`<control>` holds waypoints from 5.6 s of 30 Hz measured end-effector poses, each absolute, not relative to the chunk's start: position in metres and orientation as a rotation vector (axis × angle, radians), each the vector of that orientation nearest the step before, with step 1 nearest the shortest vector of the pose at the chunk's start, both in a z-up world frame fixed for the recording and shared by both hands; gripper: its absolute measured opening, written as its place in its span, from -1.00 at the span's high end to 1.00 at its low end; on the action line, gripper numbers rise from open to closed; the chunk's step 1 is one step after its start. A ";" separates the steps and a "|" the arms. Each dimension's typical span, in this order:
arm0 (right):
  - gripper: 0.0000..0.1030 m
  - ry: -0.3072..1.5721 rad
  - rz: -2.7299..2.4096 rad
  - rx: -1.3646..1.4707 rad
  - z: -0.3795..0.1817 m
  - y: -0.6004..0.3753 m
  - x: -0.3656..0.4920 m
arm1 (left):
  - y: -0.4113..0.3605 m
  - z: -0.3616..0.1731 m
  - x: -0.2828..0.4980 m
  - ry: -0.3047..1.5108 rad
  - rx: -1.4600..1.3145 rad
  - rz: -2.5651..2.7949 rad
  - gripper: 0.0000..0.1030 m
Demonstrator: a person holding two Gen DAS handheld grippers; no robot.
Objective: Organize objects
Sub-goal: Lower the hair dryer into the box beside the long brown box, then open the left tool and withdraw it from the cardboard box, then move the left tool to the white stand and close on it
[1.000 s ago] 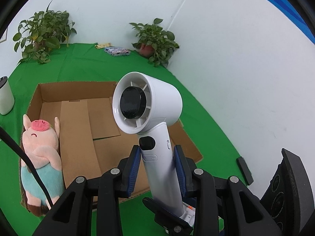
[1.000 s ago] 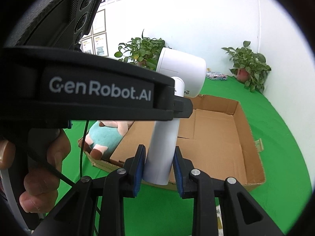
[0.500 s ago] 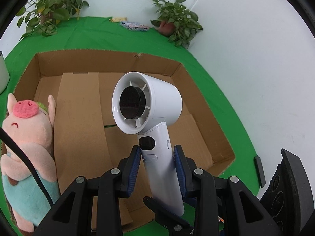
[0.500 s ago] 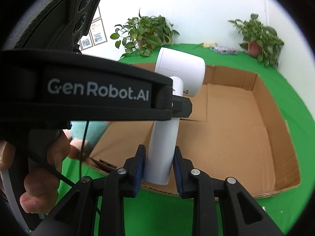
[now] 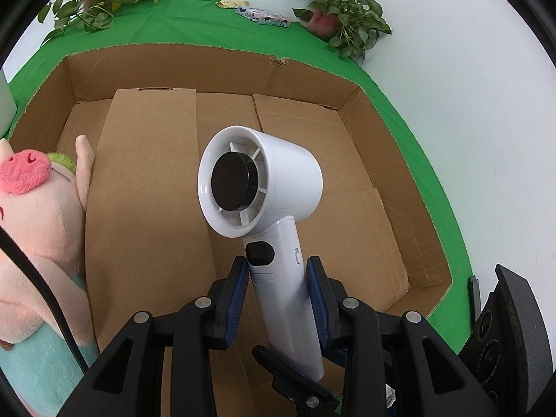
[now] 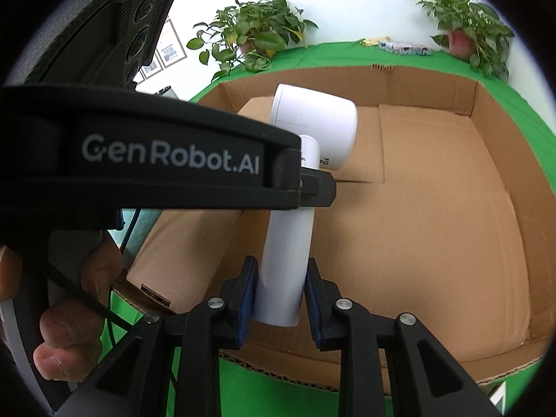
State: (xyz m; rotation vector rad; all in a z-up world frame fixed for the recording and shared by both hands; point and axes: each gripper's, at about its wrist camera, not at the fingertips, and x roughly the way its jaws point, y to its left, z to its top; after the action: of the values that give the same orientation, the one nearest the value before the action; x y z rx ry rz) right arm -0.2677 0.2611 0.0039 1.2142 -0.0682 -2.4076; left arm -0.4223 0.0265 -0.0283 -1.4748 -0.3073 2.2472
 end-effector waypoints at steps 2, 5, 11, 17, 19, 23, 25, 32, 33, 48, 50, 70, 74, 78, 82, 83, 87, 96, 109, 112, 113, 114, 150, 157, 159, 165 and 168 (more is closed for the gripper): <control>0.51 -0.069 -2.412 1.217 0.005 0.262 -0.267 | 0.028 -0.030 -0.424 -0.307 -1.478 2.241 0.39; 0.52 -0.067 -2.435 1.230 0.005 0.263 -0.266 | 0.034 -0.032 -0.426 -0.293 -1.490 2.226 0.37; 0.55 -0.048 -2.485 1.290 0.000 0.262 -0.264 | 0.038 -0.031 -0.428 -0.248 -1.514 2.267 0.39; 0.53 -0.034 -2.480 1.293 0.003 0.252 -0.259 | 0.029 -0.016 -0.422 -0.232 -1.486 2.304 0.38; 0.47 -0.058 -2.432 1.324 0.002 0.252 -0.260 | 0.017 -0.009 -0.413 -0.231 -1.463 2.343 0.28; 0.33 -0.054 -2.375 1.363 0.000 0.250 -0.262 | -0.011 0.000 -0.400 -0.246 -1.417 2.422 0.22; 0.25 -0.076 -2.378 1.332 0.006 0.252 -0.261 | -0.020 0.000 -0.393 -0.233 -1.407 2.444 0.22; 0.25 -0.098 -2.347 1.408 0.002 0.256 -0.293 | -0.032 -0.009 -0.384 -0.228 -1.393 2.467 0.22; 0.28 -0.095 -2.330 1.429 -0.002 0.254 -0.293 | -0.033 -0.011 -0.383 -0.240 -1.388 2.467 0.22; 0.44 -0.123 -2.329 1.522 -0.023 0.250 -0.295 | -0.039 -0.014 -0.381 -0.218 -1.373 2.461 0.22; 0.44 -0.118 -2.327 1.525 -0.024 0.250 -0.296 | -0.039 -0.014 -0.380 -0.215 -1.369 2.466 0.22; 0.18 -0.079 -2.309 1.449 -0.022 0.254 -0.293 | -0.033 -0.015 -0.373 -0.130 -1.348 2.486 0.22; 0.14 -0.094 -2.318 1.379 -0.014 0.260 -0.287 | -0.029 -0.015 -0.370 -0.095 -1.353 2.497 0.22; 0.26 -0.042 -2.346 1.407 -0.015 0.260 -0.290 | -0.030 -0.013 -0.365 -0.116 -1.357 2.493 0.22; 0.47 -0.081 -2.320 1.422 -0.017 0.262 -0.292 | -0.031 -0.009 -0.358 -0.110 -1.343 2.498 0.22; 0.47 -0.079 -2.320 1.421 -0.017 0.262 -0.292 | -0.031 -0.009 -0.356 -0.107 -1.342 2.500 0.22; 0.47 -0.096 -2.316 1.429 -0.018 0.263 -0.293 | -0.032 -0.006 -0.351 -0.102 -1.343 2.506 0.22; 0.42 -0.126 -2.276 1.417 -0.015 0.258 -0.290 | -0.038 -0.006 -0.348 -0.115 -1.371 2.512 0.22; -0.43 -0.067 -2.544 1.274 0.023 0.284 -0.233 | -0.028 0.030 -0.295 -0.001 -1.089 2.700 -0.10; -0.48 -0.005 -2.664 1.164 0.033 0.287 -0.205 | -0.018 0.043 -0.262 0.040 -0.943 2.801 -0.72; -0.48 0.012 -2.701 1.135 0.035 0.288 -0.197 | -0.016 0.046 -0.252 0.037 -0.902 2.831 -0.79; -0.48 0.012 -2.728 1.116 0.038 0.290 -0.189 | -0.014 0.048 -0.241 0.028 -0.861 2.858 -0.81; -0.74 -0.020 -2.903 0.861 0.057 0.327 -0.105 | -0.007 0.059 -0.146 -0.066 -0.725 2.903 -0.98; -0.74 -0.020 -2.688 0.928 0.029 0.329 -0.086 | -0.002 0.031 -0.148 -0.030 -0.836 2.803 -0.98; -0.74 0.002 -2.623 0.981 0.012 0.330 -0.079 | -0.003 0.012 -0.150 -0.043 -0.916 2.759 -0.98; -0.74 -0.149 -2.548 1.171 -0.026 0.352 -0.082 | 0.008 -0.025 -0.158 -0.072 -1.010 2.634 -0.94; -0.74 -0.174 -2.584 1.220 -0.026 0.366 -0.089 | 0.022 -0.035 -0.166 -0.044 -1.042 2.567 -0.87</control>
State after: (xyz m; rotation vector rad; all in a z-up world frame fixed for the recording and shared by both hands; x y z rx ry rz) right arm -0.0895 0.3664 -0.0260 1.2201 -0.1743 -2.5842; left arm -0.1665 0.0223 -0.0350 -1.0420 -0.0435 2.5673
